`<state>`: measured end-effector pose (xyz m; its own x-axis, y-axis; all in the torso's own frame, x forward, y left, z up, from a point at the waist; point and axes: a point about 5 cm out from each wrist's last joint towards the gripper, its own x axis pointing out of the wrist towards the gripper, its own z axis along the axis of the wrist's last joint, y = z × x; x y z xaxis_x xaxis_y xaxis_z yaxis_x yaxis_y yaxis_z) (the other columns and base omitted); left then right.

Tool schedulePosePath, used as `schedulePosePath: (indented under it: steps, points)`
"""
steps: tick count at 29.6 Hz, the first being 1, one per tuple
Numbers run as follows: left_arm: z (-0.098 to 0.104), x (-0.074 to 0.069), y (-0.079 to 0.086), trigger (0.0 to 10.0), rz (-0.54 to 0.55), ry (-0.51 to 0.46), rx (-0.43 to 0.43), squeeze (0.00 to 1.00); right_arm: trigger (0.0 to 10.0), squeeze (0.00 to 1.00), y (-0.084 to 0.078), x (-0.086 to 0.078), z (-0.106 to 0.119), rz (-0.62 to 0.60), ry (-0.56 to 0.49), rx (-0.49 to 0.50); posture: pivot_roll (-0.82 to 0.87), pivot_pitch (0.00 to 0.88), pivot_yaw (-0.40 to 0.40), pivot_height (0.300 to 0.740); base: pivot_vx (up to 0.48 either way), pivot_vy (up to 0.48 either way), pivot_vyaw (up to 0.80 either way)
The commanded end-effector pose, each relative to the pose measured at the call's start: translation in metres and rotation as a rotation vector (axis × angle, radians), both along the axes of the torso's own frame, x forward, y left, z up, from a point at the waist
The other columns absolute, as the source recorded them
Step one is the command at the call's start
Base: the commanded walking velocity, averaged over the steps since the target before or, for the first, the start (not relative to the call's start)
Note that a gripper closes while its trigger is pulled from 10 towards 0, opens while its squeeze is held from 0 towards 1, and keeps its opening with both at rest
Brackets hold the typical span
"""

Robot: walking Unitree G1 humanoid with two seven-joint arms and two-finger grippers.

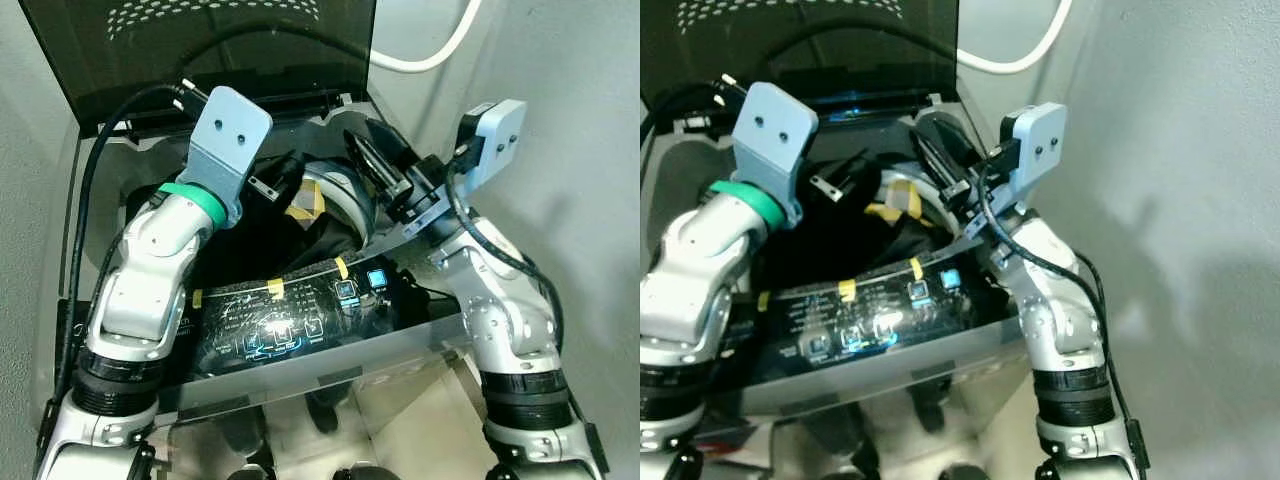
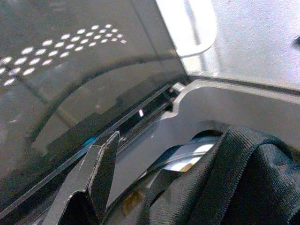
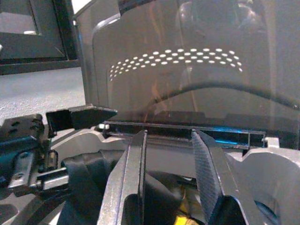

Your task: Clothes washing

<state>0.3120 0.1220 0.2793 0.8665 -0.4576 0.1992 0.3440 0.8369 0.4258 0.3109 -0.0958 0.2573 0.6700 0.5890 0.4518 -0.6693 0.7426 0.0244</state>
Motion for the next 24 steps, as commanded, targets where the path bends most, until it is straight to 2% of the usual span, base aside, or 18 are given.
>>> schedulePosePath:
  steps: [1,2,5,6,8,11,12,13,14,15,16,17,18,19,20,24]
  points:
    - [0.002,0.001,0.003,10.0,0.008,0.011,-0.003,0.42,10.0,0.00,0.005,-0.004,0.001,0.005,-0.002,-0.002,-0.01,0.070,0.061,0.740,0.000,0.000,0.00]
    - [-0.001,0.005,0.008,10.0,0.040,0.049,-0.023,1.00,10.0,0.00,0.007,-0.004,0.001,0.005,0.001,0.003,-0.01,0.069,0.063,0.740,0.000,0.000,0.00]
    - [-0.006,0.009,0.013,10.0,0.070,0.105,-0.051,1.00,10.0,0.00,0.010,-0.004,0.001,0.005,0.002,0.008,-0.02,0.069,0.065,0.740,0.000,0.000,0.00]
    - [-0.007,0.009,0.013,10.0,0.046,0.150,-0.093,1.00,10.0,0.00,0.010,-0.004,0.001,0.004,0.003,0.009,-0.02,0.069,0.067,0.740,0.000,0.000,0.00]
    - [-0.007,0.009,0.013,10.0,0.027,0.178,-0.120,1.00,10.0,0.00,0.010,-0.004,0.001,0.003,0.004,0.009,-0.02,0.069,0.068,0.740,0.000,0.000,0.00]
    - [-0.008,0.006,0.012,10.0,-0.013,0.225,-0.130,1.00,10.0,0.00,0.010,-0.004,0.001,0.000,0.006,0.010,-0.01,0.069,0.071,0.740,0.000,0.000,0.00]
    - [-0.009,-0.001,0.010,10.0,-0.087,0.275,-0.086,1.00,10.0,0.00,0.009,-0.004,0.000,-0.004,0.007,0.006,-0.01,0.068,0.075,0.740,0.000,0.000,0.00]
    - [-0.012,-0.008,0.014,10.0,-0.119,0.309,0.008,1.00,10.0,0.00,0.009,-0.004,0.000,-0.007,0.007,0.004,-0.01,0.069,0.081,0.740,0.000,0.000,0.00]
    - [-0.012,-0.008,0.014,10.0,-0.119,0.309,0.008,1.00,10.0,0.00,0.009,-0.004,0.000,-0.007,0.007,0.004,-0.01,0.069,0.081,0.740,0.000,0.000,0.00]
    - [-0.014,-0.013,0.017,10.0,-0.138,0.335,0.074,1.00,10.0,0.00,0.008,-0.005,0.000,-0.009,0.007,0.003,-0.01,0.069,0.081,0.740,0.000,0.000,0.00]
    - [-0.018,-0.019,0.029,10.0,-0.094,0.315,0.250,1.00,10.0,0.00,0.008,-0.005,0.000,-0.011,0.007,0.004,-0.01,0.070,0.085,0.740,0.000,0.000,0.00]
    - [-0.018,-0.019,0.029,10.0,-0.094,0.315,0.250,1.00,10.0,0.00,0.008,-0.005,0.000,-0.011,0.007,0.004,-0.01,0.070,0.085,0.740,0.000,0.000,0.00]
    - [-0.023,-0.025,0.045,10.0,-0.058,0.301,0.430,1.00,10.0,0.00,0.007,-0.005,0.000,-0.015,0.007,0.008,0.00,0.073,0.086,0.740,0.000,0.000,0.00]
    - [-0.024,-0.032,0.056,10.0,-0.051,0.306,0.536,0.00,10.0,0.00,0.007,-0.005,0.000,-0.017,0.008,0.010,0.01,0.074,0.087,0.740,0.000,0.000,0.00]
    - [-0.024,-0.037,0.063,10.0,-0.052,0.314,0.594,0.00,10.0,0.00,0.008,-0.005,0.000,-0.018,0.008,0.012,0.02,0.074,0.087,0.740,0.000,0.000,0.00]
    - [-0.024,-0.040,0.069,10.0,-0.055,0.346,0.585,0.00,10.0,0.00,0.008,-0.004,-0.001,-0.018,0.010,0.013,0.02,0.076,0.090,0.740,0.000,0.000,0.00]
